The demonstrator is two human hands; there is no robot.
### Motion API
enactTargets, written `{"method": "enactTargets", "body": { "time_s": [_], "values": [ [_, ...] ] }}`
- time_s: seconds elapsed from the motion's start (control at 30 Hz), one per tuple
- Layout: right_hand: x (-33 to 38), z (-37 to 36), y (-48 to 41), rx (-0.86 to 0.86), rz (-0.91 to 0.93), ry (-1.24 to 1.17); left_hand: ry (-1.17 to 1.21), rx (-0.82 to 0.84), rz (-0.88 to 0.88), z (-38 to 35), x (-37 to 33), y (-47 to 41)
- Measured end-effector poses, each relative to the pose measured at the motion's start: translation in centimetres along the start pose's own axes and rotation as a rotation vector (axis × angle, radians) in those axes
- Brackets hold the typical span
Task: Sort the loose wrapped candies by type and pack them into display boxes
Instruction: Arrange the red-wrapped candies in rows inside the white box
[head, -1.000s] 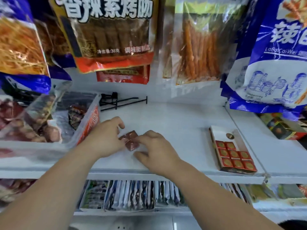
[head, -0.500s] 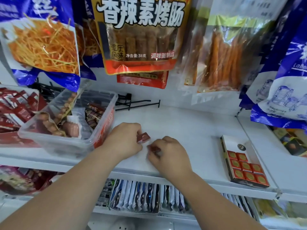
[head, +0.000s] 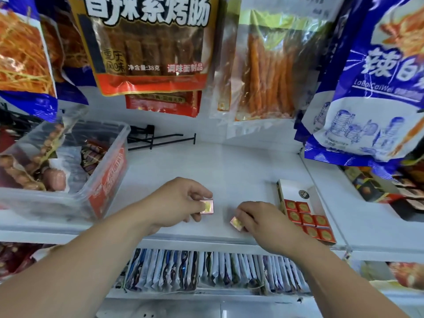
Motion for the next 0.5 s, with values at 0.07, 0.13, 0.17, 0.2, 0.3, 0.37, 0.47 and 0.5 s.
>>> {"method": "enactTargets", "body": {
  "time_s": [0.07,0.13,0.17,0.2,0.3,0.37,0.47,0.5],
  "values": [
    [-0.4,-0.2,-0.2,-0.025,0.006,-0.050,-0.012,0.053,-0.001,-1.1,0.1,-0.7],
    [-0.3,-0.1,-0.3,-0.057,0.024,-0.075,-0.050,0.081,0.001,-1.7,0.4,-1.5],
    [-0.3,0.1,-0.4,-0.074,0.033,-0.067,-0.085,0.081,0.003,-1.9,0.5,-1.9],
    [-0.3,0.3,-0.5,-0.088,0.042,-0.055,-0.138,0.069,0.005,-1.9,0.5,-2.2],
    [-0.4,0.6,-0.7,-0.102,0.056,0.009,-0.314,0.017,0.008,-1.6,0.3,-3.0],
    [-0.4,0.8,-0.8,-0.119,0.061,0.052,-0.437,0.012,-0.004,-1.5,-0.2,-3.3],
    [-0.4,1.1,-1.0,-0.108,0.073,0.079,-0.648,0.006,-0.025,-1.4,-1.0,-3.5],
    [-0.6,1.1,-0.9,-0.083,0.078,0.086,-0.654,0.020,-0.030,-1.3,-1.1,-3.5]
  ]
}}
Point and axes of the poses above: each hand's wrist, its own y-axis away from the middle knuckle, its own z-axis out of the back of the hand, x = y × z, the point moved 10 cm from there along -y, towards the middle knuckle, and after that the axes turned 15 degrees about x, right-handed, at the moved point
